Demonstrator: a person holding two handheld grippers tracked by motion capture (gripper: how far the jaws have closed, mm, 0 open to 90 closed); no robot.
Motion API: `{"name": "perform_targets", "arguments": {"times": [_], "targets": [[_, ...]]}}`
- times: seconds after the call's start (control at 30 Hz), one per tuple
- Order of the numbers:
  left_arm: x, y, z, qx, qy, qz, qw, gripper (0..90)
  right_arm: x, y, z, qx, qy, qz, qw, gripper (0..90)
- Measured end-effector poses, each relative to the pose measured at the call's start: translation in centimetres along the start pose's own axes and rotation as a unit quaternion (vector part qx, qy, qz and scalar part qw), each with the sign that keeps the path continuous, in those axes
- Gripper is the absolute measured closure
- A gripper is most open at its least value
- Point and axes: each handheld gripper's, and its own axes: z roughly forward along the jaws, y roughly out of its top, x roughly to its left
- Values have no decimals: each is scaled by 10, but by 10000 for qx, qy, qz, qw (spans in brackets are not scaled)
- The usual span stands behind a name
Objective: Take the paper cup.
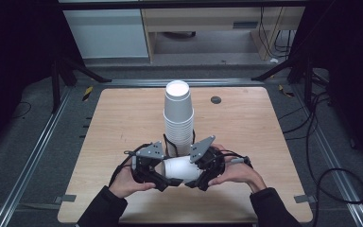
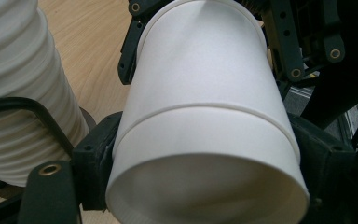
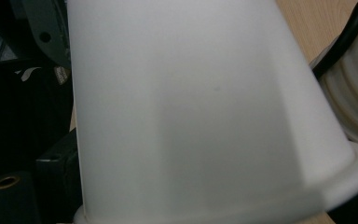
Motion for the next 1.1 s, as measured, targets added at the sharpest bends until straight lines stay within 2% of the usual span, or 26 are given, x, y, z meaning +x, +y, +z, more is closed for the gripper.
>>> {"name": "perform_targets", "arguments": {"times": [0.3,0.53,0.67,0.8,1.0,1.1], "targets": [[0,0,0,14,-31,61,10000,213,1,-2,-3,-45,117,87,9999,59],[4,-4,-8,-34,39,61,10000,210,-1,-4,-21,-383,-59,240,9990,43],[8,-6,-13,-78,120,43,9999,209,-2,-8,-33,-617,-138,346,9974,42],[11,-9,-16,-232,176,20,9996,207,-2,-15,-44,-791,-258,480,9954,39],[14,-11,-18,-548,126,50,9984,206,1,-27,-50,-1034,-291,724,9916,31],[14,-12,-18,-759,30,15,9971,206,2,-34,-52,-1182,-318,863,9887,31]]}}
